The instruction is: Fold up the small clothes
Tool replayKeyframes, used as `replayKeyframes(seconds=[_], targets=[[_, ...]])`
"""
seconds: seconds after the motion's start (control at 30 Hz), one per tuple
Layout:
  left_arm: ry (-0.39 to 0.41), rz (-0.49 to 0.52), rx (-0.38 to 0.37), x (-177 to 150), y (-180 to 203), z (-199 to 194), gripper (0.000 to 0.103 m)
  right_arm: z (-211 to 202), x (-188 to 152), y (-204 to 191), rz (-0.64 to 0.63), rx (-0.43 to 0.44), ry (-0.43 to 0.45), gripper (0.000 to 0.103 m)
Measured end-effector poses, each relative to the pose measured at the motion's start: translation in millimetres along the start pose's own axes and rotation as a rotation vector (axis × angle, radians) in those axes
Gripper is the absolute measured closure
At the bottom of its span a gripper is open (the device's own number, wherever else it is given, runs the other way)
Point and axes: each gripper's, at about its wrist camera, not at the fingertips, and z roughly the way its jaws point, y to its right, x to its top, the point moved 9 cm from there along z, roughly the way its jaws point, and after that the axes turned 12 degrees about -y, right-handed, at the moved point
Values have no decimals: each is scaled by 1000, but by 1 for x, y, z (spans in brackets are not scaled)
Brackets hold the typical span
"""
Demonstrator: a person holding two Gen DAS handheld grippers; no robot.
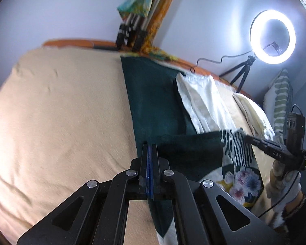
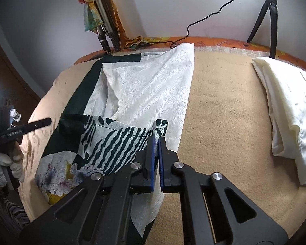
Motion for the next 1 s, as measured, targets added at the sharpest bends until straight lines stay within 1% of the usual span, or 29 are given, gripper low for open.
replayKeyframes(seconds=[0.03,0.07,0.1,0.13,0.17,0.3,0.4,0.47,0.5,0.53,0.63,0.77,0.83,0.87,0.9,0.93,0.97,1.0], targets=[[-4,0,-25,2,2,1,91,3,-1,1,6,6,-8,98],[-11,0,-44,3,5,3,85,4,-2,2,11,6,-13,98],[-13,6,-39,4,6,6,74,6,-3,2,11,2,-17,98],[-11,17,-21,5,8,9,69,7,-4,2,10,2,-20,98],[-10,27,-12,6,10,12,69,6,-4,2,11,2,-20,98],[-50,83,23,6,17,31,69,3,-4,0,10,7,-16,98],[-76,113,35,0,20,39,69,3,-5,-2,4,3,-19,98],[-85,135,55,-4,20,41,72,3,-6,-2,0,-2,-23,98],[-85,136,59,-6,19,41,89,3,-7,-2,-2,-4,-24,98],[-88,131,64,-8,17,40,102,3,-8,-2,-2,-5,-23,98],[-72,104,63,-10,11,31,102,1,-9,-5,-1,13,-22,98],[-49,99,92,-11,4,20,102,-3,-8,-12,-12,35,-13,98],[-29,125,96,-9,5,14,101,-3,-7,-13,-28,8,-12,98],[-13,136,109,-6,6,11,101,1,-7,-9,-25,-30,-23,98],[-13,138,120,-4,7,11,98,4,-6,-4,-19,-52,-35,98],[-28,139,120,-1,7,11,93,7,-6,0,-10,-67,-43,98],[-29,139,119,3,8,11,92,10,-4,7,5,-80,-56,98],[-14,137,126,7,7,9,92,12,-2,11,15,-78,-70,96]])
